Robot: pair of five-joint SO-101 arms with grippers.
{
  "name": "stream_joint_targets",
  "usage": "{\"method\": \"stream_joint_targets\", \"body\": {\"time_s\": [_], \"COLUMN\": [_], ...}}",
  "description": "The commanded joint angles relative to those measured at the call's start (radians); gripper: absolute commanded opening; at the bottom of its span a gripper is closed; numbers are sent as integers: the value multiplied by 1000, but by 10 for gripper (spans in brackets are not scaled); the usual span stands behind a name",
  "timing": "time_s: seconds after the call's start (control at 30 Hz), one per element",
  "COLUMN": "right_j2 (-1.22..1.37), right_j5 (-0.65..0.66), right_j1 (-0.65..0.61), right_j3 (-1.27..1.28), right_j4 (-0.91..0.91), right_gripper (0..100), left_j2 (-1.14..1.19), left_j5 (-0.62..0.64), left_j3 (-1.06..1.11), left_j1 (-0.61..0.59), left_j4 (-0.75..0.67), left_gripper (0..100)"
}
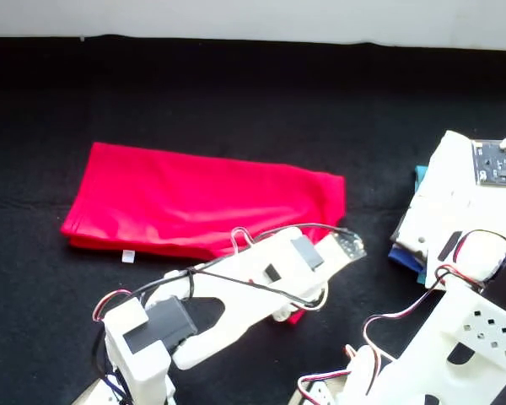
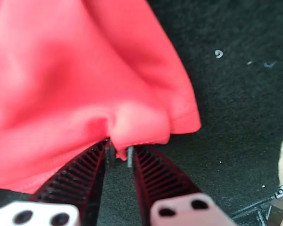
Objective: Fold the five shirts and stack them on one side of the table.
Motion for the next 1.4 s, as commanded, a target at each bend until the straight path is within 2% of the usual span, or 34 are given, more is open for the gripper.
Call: {"method": "stream_joint_targets", "body": {"time_s": [0.0,0.1,0.33,0.43,0.53,0.73,0.83,1.13,1.3,1.37], "right_j2": [-5,-5,-4,-4,-2,-2,-2,-2,-2,-2], "right_j5": [8,8,8,8,8,8,8,8,8,8], "right_j1": [10,8,5,4,2,2,2,4,4,4], "right_j3": [4,4,4,4,4,4,4,5,5,5], "right_j4": [10,7,5,5,5,5,5,7,7,7], "right_gripper": [6,6,6,6,6,6,6,6,6,6], "left_j2": [5,-10,-252,-305,-305,-277,-200,-30,-33,-28], "left_j5": [0,0,0,-51,-91,-94,-150,-163,-161,-161], "left_j3": [-28,-33,-33,-33,-39,-42,-68,-286,-312,-312], "left_j1": [19,16,-59,-91,-120,-185,-219,-326,-361,-380], "left_j4": [-14,-8,52,49,20,-166,-230,-238,-238,-238], "left_gripper": [7,7,7,7,7,10,10,12,99,105]}}
